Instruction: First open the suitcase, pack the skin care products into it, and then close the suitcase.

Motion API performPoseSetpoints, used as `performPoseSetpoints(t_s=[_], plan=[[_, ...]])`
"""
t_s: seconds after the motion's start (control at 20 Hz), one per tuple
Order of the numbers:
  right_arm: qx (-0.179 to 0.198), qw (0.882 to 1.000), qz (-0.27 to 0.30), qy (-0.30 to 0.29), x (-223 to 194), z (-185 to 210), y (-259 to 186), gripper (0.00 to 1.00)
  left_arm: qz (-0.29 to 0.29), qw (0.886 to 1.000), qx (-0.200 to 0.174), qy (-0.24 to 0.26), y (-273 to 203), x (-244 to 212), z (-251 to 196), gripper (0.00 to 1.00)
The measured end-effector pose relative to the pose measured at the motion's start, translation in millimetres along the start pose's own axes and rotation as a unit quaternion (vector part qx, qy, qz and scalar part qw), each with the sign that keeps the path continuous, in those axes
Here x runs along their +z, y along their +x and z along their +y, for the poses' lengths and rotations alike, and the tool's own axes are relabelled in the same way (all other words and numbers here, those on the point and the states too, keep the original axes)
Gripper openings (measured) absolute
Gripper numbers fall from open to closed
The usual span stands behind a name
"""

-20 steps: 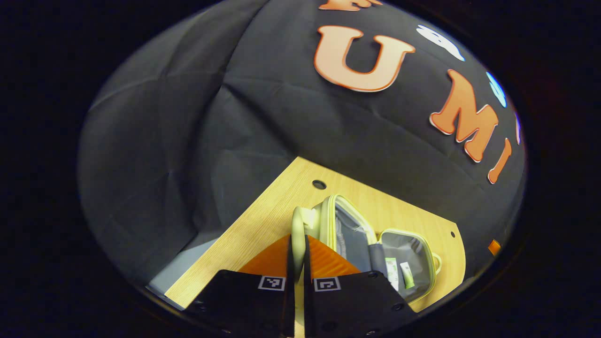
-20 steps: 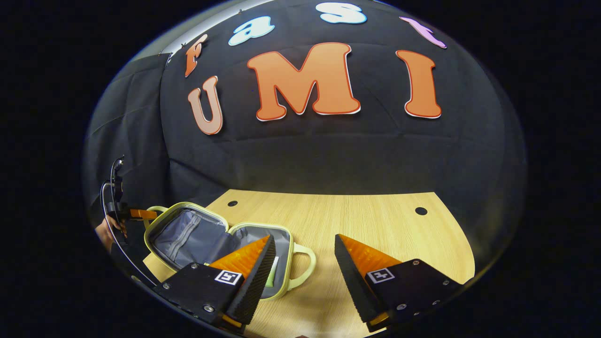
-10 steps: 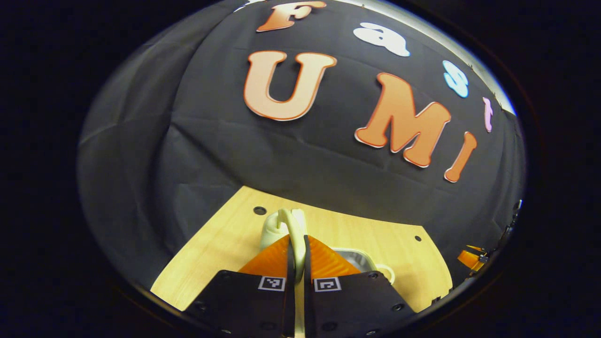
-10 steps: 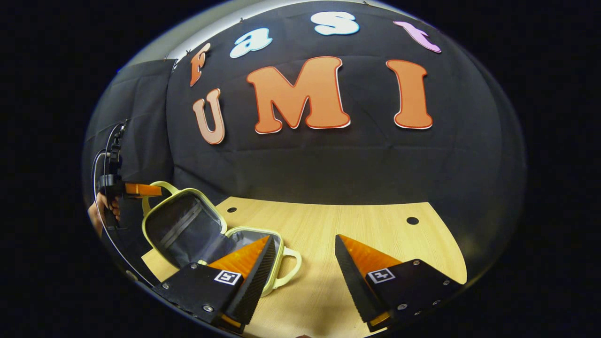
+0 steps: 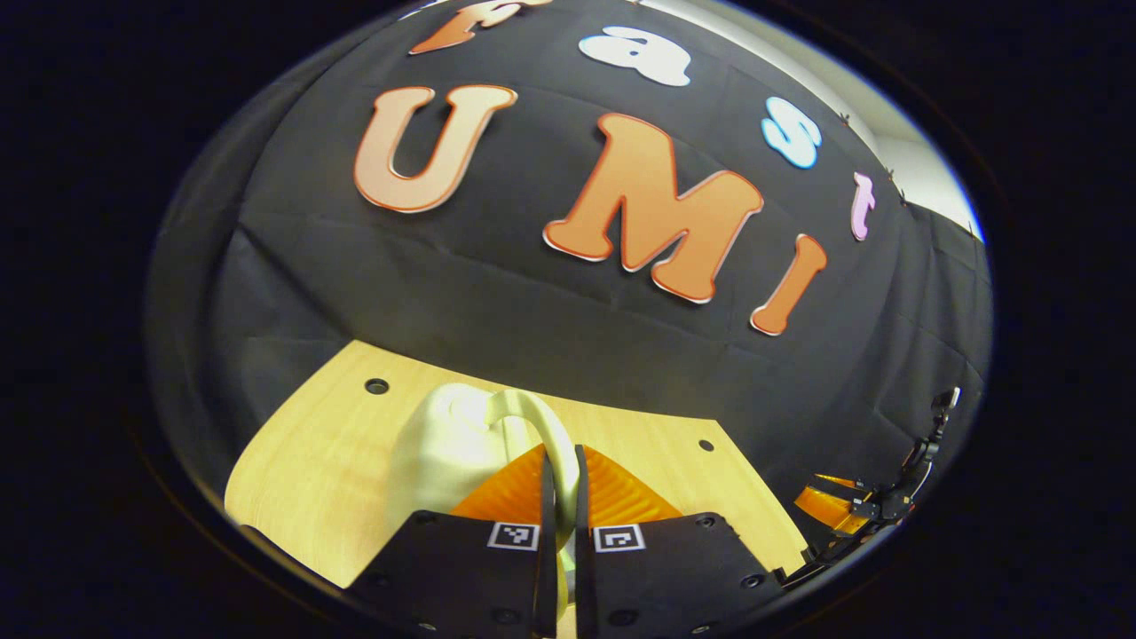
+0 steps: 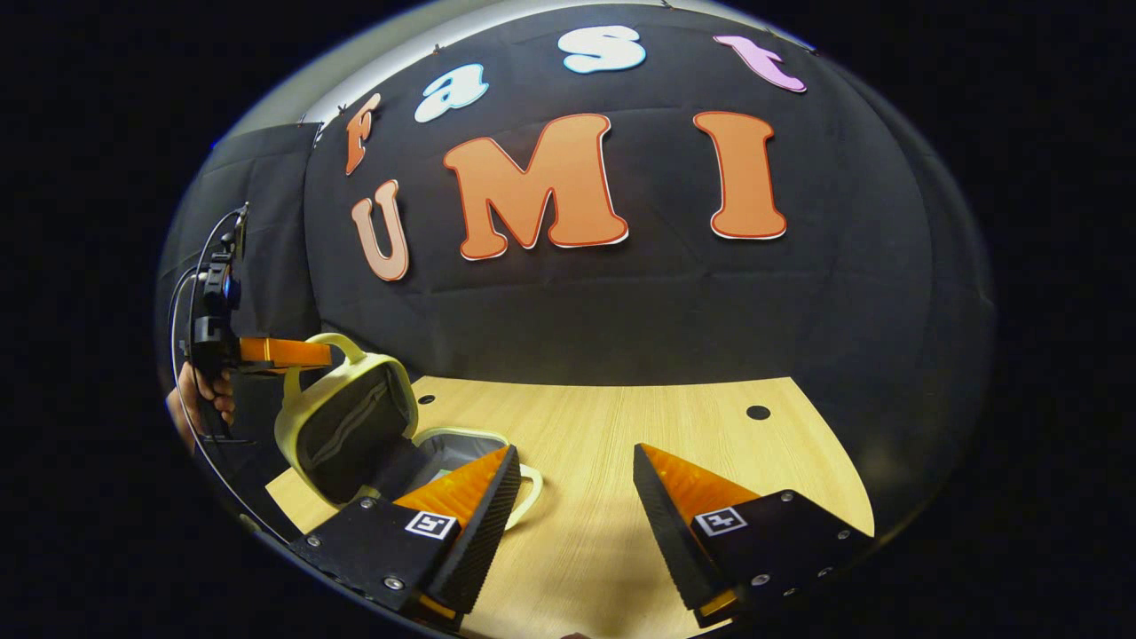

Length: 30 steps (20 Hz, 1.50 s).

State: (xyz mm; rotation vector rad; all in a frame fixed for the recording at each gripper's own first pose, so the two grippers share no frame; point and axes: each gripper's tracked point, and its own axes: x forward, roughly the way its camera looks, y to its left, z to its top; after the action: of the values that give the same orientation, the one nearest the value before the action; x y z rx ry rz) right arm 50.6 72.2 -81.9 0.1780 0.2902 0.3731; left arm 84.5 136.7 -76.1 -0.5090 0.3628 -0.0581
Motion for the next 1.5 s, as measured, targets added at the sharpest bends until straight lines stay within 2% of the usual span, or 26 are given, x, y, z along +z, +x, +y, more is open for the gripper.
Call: performPoseSetpoints(t_s=[0.35, 0.5, 0.7, 0.8, 0.85, 0.9, 1.0, 1.1, 1.15, 1.3, 1.45, 1.5], plan=[[-0.005, 1.000, 0.016, -0.005, -13.1, -27.5, -11.5, 0.83, 0.055, 0.997, -0.049, 0.017, 43.9, -65.5, -77.9, 0.08], [-0.006, 1.000, 0.019, -0.008, -14.4, -38.1, -13.2, 0.84, 0.099, 0.992, -0.055, 0.051, 68.3, -112.6, -108.1, 0.08], [-0.011, 1.000, 0.016, -0.015, -17.3, -54.4, -23.7, 0.83, 0.143, 0.982, -0.041, 0.114, 88.9, -170.1, -123.8, 0.08], [-0.015, 1.000, 0.011, -0.019, -17.0, -62.0, -29.2, 0.84, 0.156, 0.979, -0.037, 0.130, 89.0, -188.7, -134.6, 0.17], [-0.019, 1.000, 0.005, -0.021, -14.8, -64.6, -30.8, 0.84, 0.150, 0.979, -0.042, 0.132, 87.3, -188.8, -144.9, 0.24], [-0.023, 0.999, -0.001, -0.025, -11.9, -67.7, -32.0, 0.84, 0.138, 0.980, -0.043, 0.135, 93.1, -188.5, -149.2, 0.22], [-0.030, 0.999, -0.017, -0.034, -2.5, -72.7, -33.8, 0.84, 0.105, 0.982, -0.040, 0.152, 89.4, -172.5, -159.6, 0.39], [-0.035, 0.998, -0.038, -0.041, 9.2, -74.3, -35.4, 0.85, 0.065, 0.985, -0.039, 0.157, 81.9, -152.5, -173.2, 0.74], [-0.030, 0.997, -0.048, -0.043, 13.1, -71.2, -34.6, 0.86, 0.052, 0.986, -0.033, 0.152, 76.7, -145.9, -178.0, 0.82], [-0.023, 0.997, -0.056, -0.056, 15.0, -66.7, -32.8, 0.88, 0.012, 0.990, -0.011, 0.137, 65.4, -126.4, -189.9, 0.83], [-0.017, 0.995, -0.080, -0.064, 23.4, -59.4, -35.1, 0.91, -0.018, 0.990, 0.018, 0.138, 49.1, -120.6, -193.5, 0.96], [-0.017, 0.994, -0.088, -0.068, 26.6, -57.2, -35.4, 0.91, -0.026, 0.989, 0.025, 0.140, 43.9, -121.3, -193.7, 0.96]])
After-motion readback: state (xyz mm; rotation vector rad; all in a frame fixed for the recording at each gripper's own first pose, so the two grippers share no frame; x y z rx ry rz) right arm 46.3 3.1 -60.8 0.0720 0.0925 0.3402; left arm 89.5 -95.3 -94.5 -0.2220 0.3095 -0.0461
